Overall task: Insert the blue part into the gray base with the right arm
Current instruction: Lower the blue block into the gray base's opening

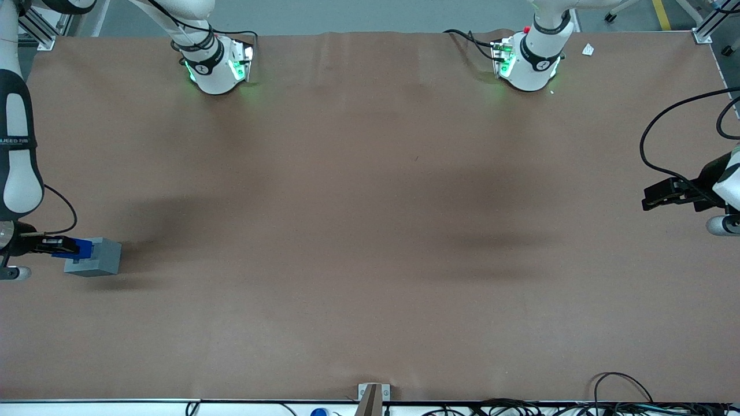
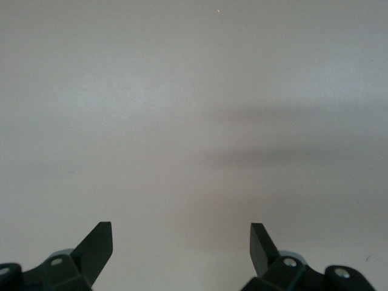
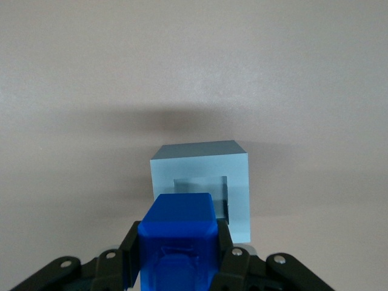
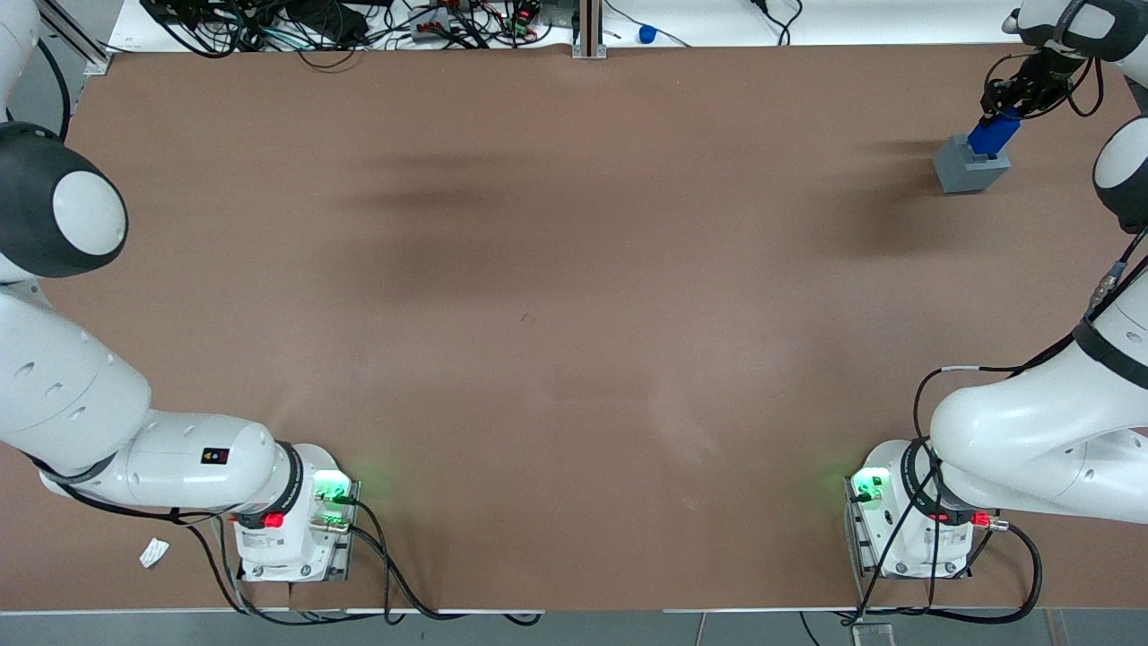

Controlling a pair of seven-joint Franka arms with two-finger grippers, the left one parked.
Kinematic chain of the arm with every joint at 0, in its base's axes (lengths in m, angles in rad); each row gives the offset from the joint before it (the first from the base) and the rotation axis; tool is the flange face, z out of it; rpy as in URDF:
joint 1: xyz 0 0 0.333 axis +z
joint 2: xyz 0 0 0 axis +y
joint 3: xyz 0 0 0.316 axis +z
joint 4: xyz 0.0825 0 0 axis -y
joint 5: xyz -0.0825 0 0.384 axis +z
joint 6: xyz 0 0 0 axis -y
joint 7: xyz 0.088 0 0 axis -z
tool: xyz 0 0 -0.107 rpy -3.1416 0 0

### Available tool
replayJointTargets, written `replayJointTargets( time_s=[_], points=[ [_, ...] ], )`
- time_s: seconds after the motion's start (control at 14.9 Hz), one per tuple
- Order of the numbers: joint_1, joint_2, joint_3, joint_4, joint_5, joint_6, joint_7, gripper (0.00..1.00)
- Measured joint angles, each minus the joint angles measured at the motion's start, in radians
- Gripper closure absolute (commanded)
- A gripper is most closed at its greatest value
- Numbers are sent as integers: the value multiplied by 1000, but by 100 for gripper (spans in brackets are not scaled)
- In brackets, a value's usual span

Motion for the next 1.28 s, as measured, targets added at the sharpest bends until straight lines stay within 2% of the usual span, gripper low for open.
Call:
replayJointTargets(
  time_s=[1.28],
  points=[
    [-23,59,1,53,-6,8,-26,99]
  ],
)
